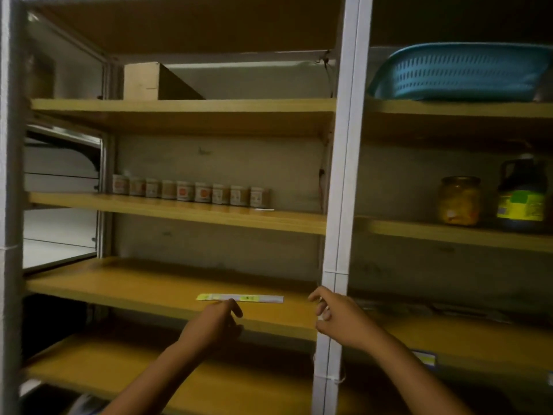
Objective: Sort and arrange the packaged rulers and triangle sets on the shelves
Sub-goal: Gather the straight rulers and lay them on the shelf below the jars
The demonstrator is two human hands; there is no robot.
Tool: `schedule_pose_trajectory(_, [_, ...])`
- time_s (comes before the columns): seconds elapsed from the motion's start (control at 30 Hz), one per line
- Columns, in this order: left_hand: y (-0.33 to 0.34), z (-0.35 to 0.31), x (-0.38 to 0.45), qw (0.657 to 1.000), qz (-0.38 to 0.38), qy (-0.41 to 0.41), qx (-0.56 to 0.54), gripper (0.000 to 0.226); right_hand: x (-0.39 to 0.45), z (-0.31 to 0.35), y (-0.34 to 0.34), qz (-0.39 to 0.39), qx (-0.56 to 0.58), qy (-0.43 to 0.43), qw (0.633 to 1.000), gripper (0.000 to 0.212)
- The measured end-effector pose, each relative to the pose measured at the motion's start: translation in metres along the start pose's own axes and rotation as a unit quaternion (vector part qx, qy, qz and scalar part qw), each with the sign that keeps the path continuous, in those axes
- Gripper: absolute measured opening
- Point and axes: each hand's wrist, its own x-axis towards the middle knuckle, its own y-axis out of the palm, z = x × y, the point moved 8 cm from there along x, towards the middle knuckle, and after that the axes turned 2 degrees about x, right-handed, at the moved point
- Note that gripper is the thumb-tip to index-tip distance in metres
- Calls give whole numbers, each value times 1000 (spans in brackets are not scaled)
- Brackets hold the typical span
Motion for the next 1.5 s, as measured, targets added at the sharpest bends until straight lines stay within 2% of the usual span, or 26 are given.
schedule_pose_trajectory(0.3, [-1, 89, 57, 1000, 20, 8, 14, 28, 50, 26, 46, 8, -12, 30, 999, 41])
schedule_pose_trajectory(0.6, [27, 130, 135, 999, 17, 1, 36, 34, 97, 11, 57, 12, -31, 35, 999, 43])
schedule_pose_trajectory(0.7, [38, 142, 152, 997, 41, -5, 58, 37, 112, 7, 59, 13, -33, 28, 999, 44])
schedule_pose_trajectory(1.03, [50, 156, 192, 989, 98, 20, 104, 36, 154, 1, 58, 2, -29, 0, 1000, 42])
schedule_pose_trajectory(1.3, [44, 152, 196, 990, 71, 54, 106, 27, 161, -2, 59, -21, -31, 11, 999, 40])
schedule_pose_trajectory(1.5, [38, 158, 193, 996, 51, 45, 50, 24, 165, -3, 59, -29, -29, 38, 998, 36])
